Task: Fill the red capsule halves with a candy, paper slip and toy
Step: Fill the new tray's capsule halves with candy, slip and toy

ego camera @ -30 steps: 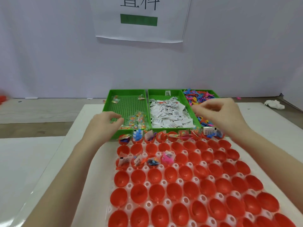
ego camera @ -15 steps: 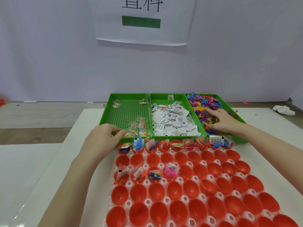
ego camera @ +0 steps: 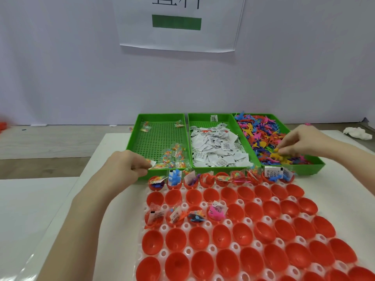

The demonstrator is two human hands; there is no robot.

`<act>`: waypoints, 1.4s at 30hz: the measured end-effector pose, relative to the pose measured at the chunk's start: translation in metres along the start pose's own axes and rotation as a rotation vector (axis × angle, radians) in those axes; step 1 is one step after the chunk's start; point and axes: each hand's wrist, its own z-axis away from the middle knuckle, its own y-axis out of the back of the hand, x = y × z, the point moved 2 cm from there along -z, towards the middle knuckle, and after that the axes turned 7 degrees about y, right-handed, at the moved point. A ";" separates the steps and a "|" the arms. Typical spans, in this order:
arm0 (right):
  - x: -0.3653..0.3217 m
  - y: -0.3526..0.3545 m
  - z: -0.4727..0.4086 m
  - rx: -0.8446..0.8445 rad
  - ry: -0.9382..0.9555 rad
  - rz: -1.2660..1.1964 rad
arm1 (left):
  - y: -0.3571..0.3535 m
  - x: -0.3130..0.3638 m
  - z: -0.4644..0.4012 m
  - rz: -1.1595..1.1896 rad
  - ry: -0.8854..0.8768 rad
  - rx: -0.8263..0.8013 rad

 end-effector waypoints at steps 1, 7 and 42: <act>-0.001 0.004 0.001 0.055 -0.011 -0.004 | 0.001 0.000 0.000 0.020 0.006 0.005; -0.005 0.009 0.004 0.365 -0.014 -0.130 | 0.003 -0.002 0.002 0.162 0.040 0.081; -0.100 -0.058 -0.010 0.031 0.100 0.187 | 0.021 0.030 0.013 0.900 -0.113 0.237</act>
